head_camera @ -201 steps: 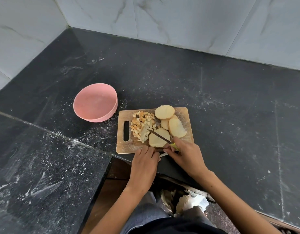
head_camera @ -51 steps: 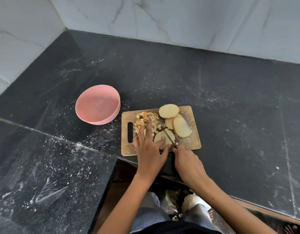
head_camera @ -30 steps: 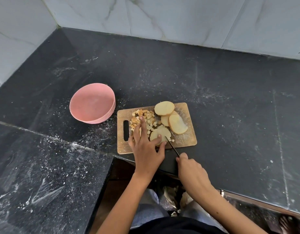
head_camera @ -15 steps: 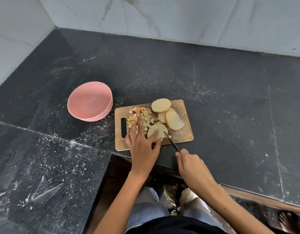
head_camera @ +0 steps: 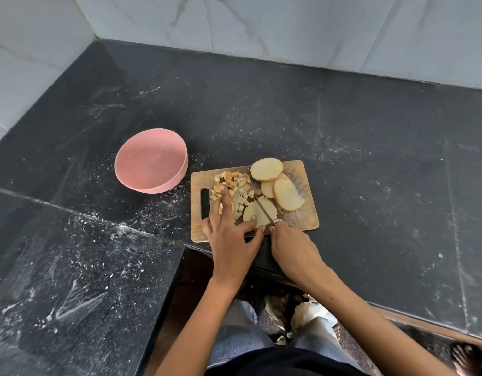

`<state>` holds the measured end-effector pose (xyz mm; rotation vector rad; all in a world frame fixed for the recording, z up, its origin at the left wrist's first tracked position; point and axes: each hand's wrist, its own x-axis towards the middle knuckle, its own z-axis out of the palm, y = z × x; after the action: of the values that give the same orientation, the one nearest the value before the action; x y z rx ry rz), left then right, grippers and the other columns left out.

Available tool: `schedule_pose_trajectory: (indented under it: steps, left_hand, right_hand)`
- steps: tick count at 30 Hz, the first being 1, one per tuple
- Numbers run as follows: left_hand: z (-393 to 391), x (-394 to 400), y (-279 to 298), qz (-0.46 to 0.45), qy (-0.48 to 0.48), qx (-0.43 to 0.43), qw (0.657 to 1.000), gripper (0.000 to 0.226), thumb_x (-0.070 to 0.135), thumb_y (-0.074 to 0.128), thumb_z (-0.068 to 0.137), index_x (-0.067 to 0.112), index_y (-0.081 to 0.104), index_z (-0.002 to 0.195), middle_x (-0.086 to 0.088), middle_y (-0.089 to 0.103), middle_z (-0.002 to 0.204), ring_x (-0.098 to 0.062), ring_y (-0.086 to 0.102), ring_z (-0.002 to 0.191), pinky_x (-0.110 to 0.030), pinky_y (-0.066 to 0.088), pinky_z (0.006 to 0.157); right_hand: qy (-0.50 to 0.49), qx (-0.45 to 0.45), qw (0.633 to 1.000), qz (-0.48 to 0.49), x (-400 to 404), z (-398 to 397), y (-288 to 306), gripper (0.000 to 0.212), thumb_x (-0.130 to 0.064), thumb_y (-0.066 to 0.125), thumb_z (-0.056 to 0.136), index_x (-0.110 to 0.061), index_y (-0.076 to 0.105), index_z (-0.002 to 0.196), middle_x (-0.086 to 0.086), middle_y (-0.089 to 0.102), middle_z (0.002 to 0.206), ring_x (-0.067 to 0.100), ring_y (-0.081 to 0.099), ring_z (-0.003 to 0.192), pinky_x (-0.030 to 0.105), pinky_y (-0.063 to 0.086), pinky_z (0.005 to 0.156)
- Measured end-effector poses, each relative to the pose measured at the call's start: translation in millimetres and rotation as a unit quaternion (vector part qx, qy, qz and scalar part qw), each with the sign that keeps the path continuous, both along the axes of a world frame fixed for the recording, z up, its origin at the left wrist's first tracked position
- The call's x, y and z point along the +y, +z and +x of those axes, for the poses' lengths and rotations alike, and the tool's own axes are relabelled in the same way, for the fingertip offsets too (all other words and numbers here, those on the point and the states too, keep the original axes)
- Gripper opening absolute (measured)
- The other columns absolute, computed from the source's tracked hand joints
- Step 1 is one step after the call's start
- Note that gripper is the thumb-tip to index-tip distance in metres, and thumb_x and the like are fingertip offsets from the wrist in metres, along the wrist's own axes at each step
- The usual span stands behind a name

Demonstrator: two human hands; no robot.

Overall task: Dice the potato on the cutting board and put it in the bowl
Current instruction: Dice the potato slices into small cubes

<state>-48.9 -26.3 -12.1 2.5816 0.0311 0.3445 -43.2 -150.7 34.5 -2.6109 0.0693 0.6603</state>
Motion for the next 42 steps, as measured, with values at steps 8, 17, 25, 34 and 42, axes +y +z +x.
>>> schedule_pose_trajectory:
  steps: [8, 17, 25, 34, 42]
  left_hand:
    - [0, -1, -4, 0.017, 0.004, -0.023, 1.000, 0.015, 0.042, 0.068, 0.080, 0.032, 0.078, 0.078, -0.006, 0.027, 0.157, -0.029, 0.026, 0.138, -0.041, 0.013, 0.103]
    - [-1, -4, -8, 0.009, 0.018, -0.035, 0.999, 0.006, 0.036, 0.076, 0.079, 0.032, 0.079, 0.076, -0.003, 0.029, 0.157, -0.028, 0.027, 0.140, -0.035, 0.007, 0.104]
    - [-3, -3, -7, 0.004, 0.011, -0.018, 1.000, 0.007, 0.036, 0.076, 0.080, 0.032, 0.078, 0.085, -0.009, 0.023, 0.159, -0.027, 0.021, 0.142, -0.034, 0.004, 0.107]
    - [-8, 5, -3, -0.014, 0.054, -0.014, 0.998, 0.017, 0.041, 0.083, 0.071, 0.030, 0.079, 0.084, 0.001, 0.009, 0.160, -0.025, 0.017, 0.143, -0.049, 0.016, 0.108]
    - [-7, 6, -6, -0.016, 0.041, -0.023, 0.999, 0.011, 0.039, 0.082, 0.073, 0.030, 0.079, 0.079, -0.004, 0.019, 0.159, -0.026, 0.021, 0.142, -0.052, 0.018, 0.106]
  right_hand:
    - [0.011, 0.016, 1.000, -0.023, -2, -4, -2, 0.031, -0.028, 0.026, 0.104, -0.006, 0.046, 0.112, 0.017, 0.058, 0.113, 0.037, 0.057, 0.106, 0.036, 0.039, 0.073]
    - [0.026, 0.031, 0.997, -0.060, -27, -44, -4, 0.023, -0.032, 0.020, 0.105, -0.015, 0.030, 0.092, 0.013, 0.062, 0.103, 0.036, 0.060, 0.098, 0.035, 0.036, 0.066]
    - [-0.003, -0.028, 0.999, 0.022, -35, -50, 4, 0.030, -0.036, 0.024, 0.103, -0.016, 0.034, 0.082, -0.001, 0.042, 0.067, 0.035, 0.053, 0.075, 0.035, 0.034, 0.062]
    - [-0.010, -0.017, 0.999, 0.036, -1, -7, -1, 0.032, -0.033, 0.027, 0.104, -0.011, 0.048, 0.096, 0.014, 0.061, 0.100, 0.034, 0.058, 0.096, 0.036, 0.039, 0.071]
    - [0.000, 0.003, 1.000, -0.014, 15, 0, -2, 0.031, -0.026, 0.026, 0.104, -0.006, 0.048, 0.112, 0.015, 0.058, 0.112, 0.034, 0.057, 0.105, 0.033, 0.035, 0.070]
